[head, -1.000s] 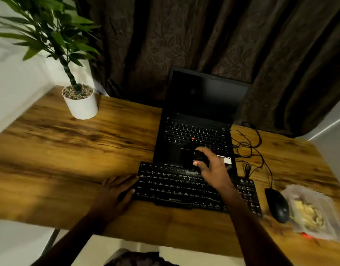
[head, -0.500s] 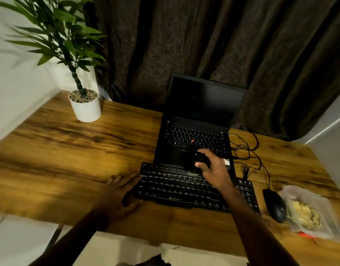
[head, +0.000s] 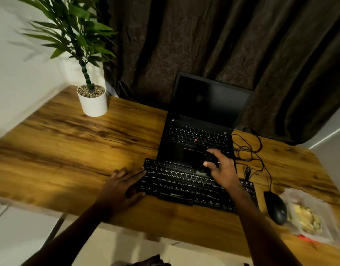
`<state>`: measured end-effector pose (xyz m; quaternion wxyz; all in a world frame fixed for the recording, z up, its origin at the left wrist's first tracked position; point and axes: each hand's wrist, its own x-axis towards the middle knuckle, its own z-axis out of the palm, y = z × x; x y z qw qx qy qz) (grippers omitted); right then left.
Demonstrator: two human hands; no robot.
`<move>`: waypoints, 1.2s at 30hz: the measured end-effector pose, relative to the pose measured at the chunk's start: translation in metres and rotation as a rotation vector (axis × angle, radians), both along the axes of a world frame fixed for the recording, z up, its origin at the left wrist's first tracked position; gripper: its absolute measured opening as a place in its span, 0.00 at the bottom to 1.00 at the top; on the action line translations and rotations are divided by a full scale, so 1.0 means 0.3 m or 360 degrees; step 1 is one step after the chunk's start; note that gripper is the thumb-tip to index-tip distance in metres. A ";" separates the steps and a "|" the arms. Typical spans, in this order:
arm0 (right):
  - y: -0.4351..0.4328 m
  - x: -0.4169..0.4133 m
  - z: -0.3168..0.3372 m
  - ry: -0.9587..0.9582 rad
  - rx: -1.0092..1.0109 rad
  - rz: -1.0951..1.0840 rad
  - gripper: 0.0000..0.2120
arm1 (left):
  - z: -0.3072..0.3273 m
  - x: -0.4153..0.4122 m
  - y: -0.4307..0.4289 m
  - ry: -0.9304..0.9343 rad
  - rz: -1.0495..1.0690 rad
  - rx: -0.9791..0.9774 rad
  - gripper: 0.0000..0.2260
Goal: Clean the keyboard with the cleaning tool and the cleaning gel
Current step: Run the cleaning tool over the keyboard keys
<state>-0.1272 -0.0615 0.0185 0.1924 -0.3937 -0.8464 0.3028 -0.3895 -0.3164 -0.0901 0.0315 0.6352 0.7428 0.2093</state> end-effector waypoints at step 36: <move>-0.025 -0.166 -0.043 -0.0165 0.0126 0.0211 0.21 | 0.006 0.006 0.009 0.0001 0.0026 0.0021 0.31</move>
